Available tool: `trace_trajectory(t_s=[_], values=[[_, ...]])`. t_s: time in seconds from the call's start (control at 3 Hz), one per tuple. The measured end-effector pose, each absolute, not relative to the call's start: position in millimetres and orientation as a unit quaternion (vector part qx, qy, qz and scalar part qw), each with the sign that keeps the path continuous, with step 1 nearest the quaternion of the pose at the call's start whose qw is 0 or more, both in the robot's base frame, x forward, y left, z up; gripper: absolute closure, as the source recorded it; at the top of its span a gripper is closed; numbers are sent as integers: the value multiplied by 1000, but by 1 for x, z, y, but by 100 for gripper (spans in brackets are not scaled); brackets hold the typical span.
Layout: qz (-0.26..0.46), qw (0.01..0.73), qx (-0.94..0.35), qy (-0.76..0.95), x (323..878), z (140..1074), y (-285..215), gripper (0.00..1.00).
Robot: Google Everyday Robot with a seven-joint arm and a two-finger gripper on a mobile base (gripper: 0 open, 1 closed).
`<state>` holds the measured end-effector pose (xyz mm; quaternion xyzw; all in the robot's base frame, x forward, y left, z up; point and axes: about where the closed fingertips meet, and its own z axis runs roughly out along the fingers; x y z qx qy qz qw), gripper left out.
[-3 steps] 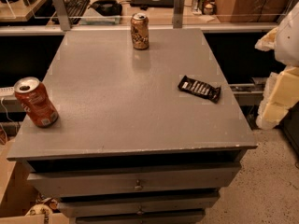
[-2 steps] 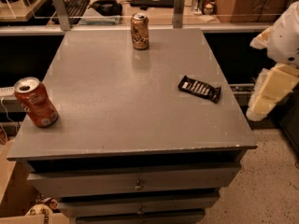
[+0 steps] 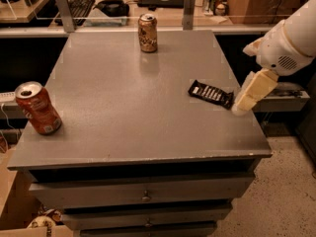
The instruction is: Move rxbar chocolate near orange can
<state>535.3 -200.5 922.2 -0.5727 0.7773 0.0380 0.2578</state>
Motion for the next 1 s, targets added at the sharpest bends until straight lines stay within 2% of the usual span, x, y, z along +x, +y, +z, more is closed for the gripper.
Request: trace_trajectory(t_s=[1.0], values=[[77,307,-550,773,586,864,-174,0]])
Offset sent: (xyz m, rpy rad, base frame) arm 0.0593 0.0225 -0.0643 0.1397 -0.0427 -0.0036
